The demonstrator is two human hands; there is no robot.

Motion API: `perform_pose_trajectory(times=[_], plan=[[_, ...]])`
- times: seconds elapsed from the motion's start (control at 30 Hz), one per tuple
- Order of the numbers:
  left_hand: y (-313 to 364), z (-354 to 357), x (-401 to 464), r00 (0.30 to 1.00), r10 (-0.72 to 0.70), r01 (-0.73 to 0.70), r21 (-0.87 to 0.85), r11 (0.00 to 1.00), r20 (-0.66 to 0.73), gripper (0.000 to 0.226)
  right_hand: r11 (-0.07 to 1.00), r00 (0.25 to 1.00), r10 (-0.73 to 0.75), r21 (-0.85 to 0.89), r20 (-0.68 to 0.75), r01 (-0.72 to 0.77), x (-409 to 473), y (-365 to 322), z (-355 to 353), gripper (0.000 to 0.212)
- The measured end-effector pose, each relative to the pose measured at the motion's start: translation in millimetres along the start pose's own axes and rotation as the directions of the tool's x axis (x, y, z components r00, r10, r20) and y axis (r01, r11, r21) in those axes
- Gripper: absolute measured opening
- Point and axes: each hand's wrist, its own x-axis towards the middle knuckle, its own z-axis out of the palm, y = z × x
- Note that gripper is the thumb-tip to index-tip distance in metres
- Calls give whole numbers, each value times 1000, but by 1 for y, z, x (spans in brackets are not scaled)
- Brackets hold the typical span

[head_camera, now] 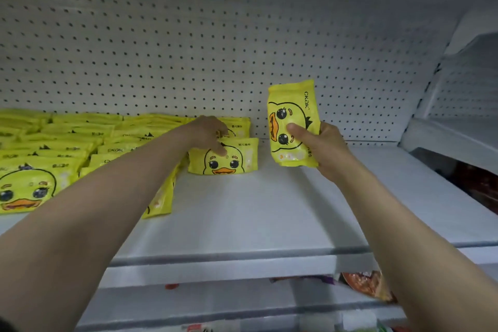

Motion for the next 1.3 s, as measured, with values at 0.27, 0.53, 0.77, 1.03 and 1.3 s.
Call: perform_pose_trajectory(times=[0.27, 0.53, 0.77, 1.03, 1.3], plan=[[-13, -3, 25, 998, -23, 25, 43, 999, -54, 58, 1000, 998, -12, -28, 63, 14, 35, 2, -22, 29], [-13, -1, 31, 995, 16, -11, 54, 998, -96, 52, 1000, 996, -13, -16, 91, 14, 44, 4, -23, 21], [-19, 10, 23, 968, 26, -16, 43, 999, -249, 48, 992, 993, 12, -127, 116, 3, 49, 2, -15, 28], [-33, 2, -21, 897, -174, 124, -147, 981, -407, 52, 882, 968, 24, -461, 248, 96, 65, -8, 12, 24], [-36, 17, -80, 946, -217, 235, 48, 971, -241, 61, 484, 909, 96, -817, 405, 313, 101, 17, 70, 65]])
